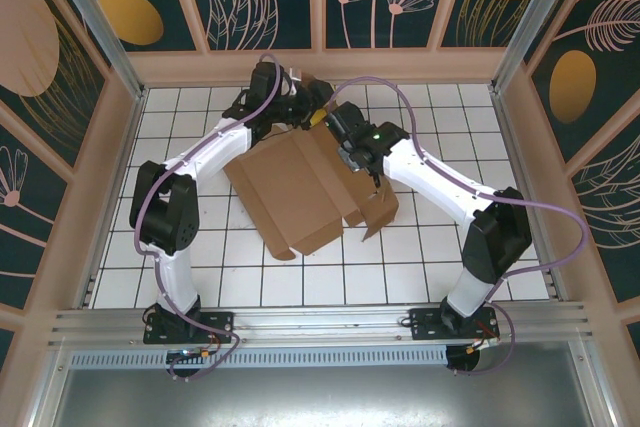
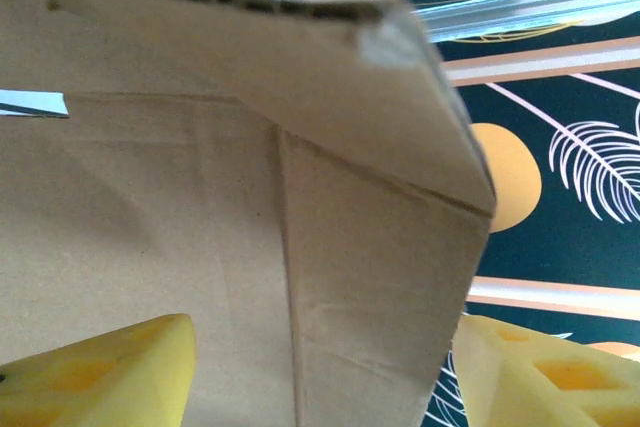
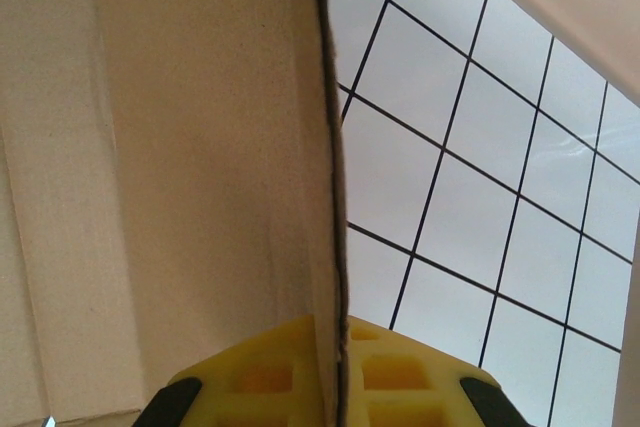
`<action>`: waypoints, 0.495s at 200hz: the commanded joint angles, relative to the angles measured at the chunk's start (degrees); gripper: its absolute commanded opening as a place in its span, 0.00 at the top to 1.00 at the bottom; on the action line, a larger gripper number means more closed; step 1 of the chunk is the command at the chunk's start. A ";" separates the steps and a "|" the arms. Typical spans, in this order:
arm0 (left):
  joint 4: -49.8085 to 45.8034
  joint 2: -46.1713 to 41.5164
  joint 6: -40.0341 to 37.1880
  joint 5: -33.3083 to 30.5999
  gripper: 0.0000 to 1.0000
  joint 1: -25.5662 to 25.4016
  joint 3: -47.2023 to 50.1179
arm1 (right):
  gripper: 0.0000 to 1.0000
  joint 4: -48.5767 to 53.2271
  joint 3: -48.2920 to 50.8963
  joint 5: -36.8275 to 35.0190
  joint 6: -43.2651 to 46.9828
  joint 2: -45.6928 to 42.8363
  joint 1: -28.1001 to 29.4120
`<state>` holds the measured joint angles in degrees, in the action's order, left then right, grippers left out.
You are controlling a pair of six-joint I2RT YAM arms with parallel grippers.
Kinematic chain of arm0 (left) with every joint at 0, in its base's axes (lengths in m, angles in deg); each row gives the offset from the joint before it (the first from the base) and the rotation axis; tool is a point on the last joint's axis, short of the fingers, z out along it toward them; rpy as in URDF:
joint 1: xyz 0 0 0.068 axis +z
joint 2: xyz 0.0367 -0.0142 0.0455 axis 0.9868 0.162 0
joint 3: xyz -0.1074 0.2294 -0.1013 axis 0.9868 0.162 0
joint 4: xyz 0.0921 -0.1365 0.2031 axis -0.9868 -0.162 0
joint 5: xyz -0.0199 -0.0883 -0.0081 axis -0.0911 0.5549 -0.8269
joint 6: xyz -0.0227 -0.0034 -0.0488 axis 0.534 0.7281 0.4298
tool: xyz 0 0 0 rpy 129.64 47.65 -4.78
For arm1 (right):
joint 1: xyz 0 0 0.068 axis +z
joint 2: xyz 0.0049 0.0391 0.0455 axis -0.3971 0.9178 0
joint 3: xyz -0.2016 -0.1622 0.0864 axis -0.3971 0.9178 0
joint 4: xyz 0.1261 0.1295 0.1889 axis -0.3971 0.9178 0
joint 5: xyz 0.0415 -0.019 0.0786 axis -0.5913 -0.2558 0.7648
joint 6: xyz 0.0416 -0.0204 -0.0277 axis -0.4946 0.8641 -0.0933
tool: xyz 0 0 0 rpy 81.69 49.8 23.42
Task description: Fold the paper box
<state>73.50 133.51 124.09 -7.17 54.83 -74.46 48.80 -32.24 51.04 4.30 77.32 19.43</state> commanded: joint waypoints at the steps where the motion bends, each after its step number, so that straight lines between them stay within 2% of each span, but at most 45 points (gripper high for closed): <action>1: -0.49 0.43 -0.89 0.83 0.32 0.20 -2.81 | 1.00 -0.98 -0.20 -2.71 0.62 1.08 1.02; 46: -0.04 0.67 -0.99 1.04 0.38 0.09 -2.57 | 1.00 -1.25 -0.57 -4.11 1.22 2.20 2.13; 85: 0.66 0.46 -1.63 1.40 0.69 0.09 -0.81 | 1.00 -1.34 -0.58 -5.38 1.23 2.59 2.16; 99: 1.10 0.37 -1.84 1.48 0.77 0.10 0.04 | 1.00 -1.34 -0.71 -5.57 1.15 2.52 2.17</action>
<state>73.39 133.55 123.17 -6.95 54.83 -75.44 48.45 -32.24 47.56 5.38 79.23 21.09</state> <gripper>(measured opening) 0.290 0.065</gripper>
